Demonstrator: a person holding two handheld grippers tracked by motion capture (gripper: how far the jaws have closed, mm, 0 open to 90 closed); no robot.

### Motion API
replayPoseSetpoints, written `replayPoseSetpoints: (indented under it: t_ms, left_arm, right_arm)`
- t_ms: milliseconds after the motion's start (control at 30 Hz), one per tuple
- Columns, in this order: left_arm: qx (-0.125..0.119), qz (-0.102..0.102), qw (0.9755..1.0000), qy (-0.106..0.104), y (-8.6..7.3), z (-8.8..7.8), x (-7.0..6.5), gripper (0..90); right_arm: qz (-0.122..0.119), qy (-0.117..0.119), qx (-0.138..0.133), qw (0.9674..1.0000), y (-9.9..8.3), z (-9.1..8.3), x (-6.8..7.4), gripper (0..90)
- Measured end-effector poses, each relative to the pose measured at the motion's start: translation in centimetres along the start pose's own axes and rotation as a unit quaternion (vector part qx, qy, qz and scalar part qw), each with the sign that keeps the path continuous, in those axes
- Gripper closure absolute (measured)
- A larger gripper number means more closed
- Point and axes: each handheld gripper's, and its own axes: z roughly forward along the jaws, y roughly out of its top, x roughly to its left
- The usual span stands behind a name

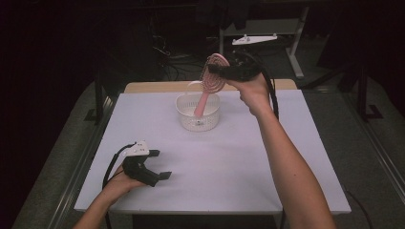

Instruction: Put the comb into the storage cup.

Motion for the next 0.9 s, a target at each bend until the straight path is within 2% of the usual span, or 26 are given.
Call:
replayPoseSetpoints:
  t_ms: [367,900]
  left_arm:
    - [0.001,0.0,1.0,0.001,0.0,0.0,0.0,0.0]
    - [0.001,-0.004,1.0,0.0,-0.1,0.0,0.1,0.0]
  right_arm:
    - [0.016,-0.014,-0.007,0.9998,-0.4,1.0,-1.5,62.7]
    - [0.021,-0.025,0.0,0.9995,-2.1,3.2,-2.3,62.7]
